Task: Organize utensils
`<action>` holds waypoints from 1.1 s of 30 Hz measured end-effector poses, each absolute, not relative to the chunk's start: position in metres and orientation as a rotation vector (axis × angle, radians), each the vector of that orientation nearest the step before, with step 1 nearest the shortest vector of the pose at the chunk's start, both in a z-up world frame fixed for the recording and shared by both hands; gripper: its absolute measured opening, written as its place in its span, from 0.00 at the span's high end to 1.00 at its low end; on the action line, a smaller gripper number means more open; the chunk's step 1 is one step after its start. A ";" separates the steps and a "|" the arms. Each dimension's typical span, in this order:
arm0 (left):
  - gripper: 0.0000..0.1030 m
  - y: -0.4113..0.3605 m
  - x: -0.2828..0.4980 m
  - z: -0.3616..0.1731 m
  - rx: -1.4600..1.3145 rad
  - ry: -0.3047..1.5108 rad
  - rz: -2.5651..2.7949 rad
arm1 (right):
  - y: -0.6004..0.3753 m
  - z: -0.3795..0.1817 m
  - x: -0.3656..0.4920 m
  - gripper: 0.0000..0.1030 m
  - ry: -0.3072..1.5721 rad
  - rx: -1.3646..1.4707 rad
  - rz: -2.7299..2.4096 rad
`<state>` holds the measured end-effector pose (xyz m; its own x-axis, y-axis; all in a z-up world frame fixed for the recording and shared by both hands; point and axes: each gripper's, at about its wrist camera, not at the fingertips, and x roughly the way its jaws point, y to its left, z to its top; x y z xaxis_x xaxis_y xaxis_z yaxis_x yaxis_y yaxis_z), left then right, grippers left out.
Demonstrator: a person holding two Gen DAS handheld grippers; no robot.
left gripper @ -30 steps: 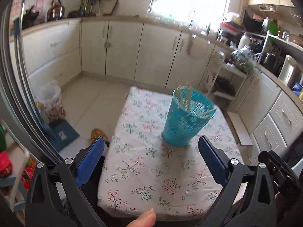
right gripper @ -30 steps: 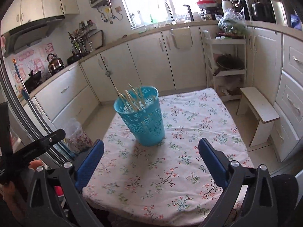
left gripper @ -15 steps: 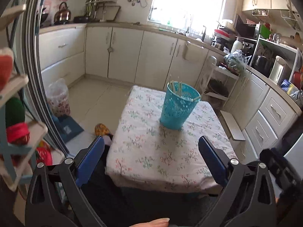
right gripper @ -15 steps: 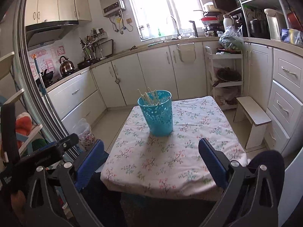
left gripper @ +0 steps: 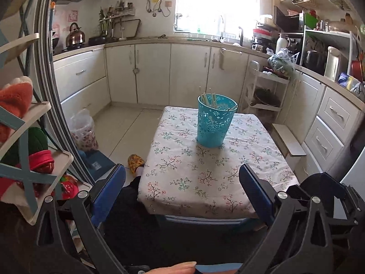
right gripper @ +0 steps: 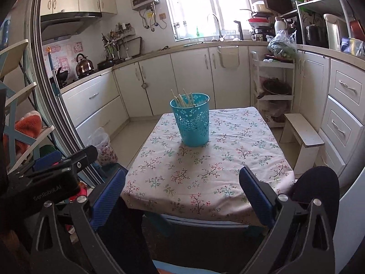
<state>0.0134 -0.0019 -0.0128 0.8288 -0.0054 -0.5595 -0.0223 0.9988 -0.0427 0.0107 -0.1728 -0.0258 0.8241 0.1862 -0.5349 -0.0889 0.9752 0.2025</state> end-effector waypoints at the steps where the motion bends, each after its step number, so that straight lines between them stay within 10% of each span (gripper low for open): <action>1: 0.07 -0.002 0.013 -0.012 -0.051 0.594 0.016 | -0.173 -0.027 0.010 0.07 0.589 0.171 0.146; 33: 0.07 -0.007 0.003 -0.007 -0.023 0.584 0.056 | -0.171 -0.021 -0.007 0.07 0.553 0.168 0.137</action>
<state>0.0026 -0.0074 -0.0068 0.8327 0.0468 -0.5518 -0.0596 0.9982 -0.0053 -0.0066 -0.1708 -0.0210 0.8426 0.1739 -0.5096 -0.0837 0.9772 0.1950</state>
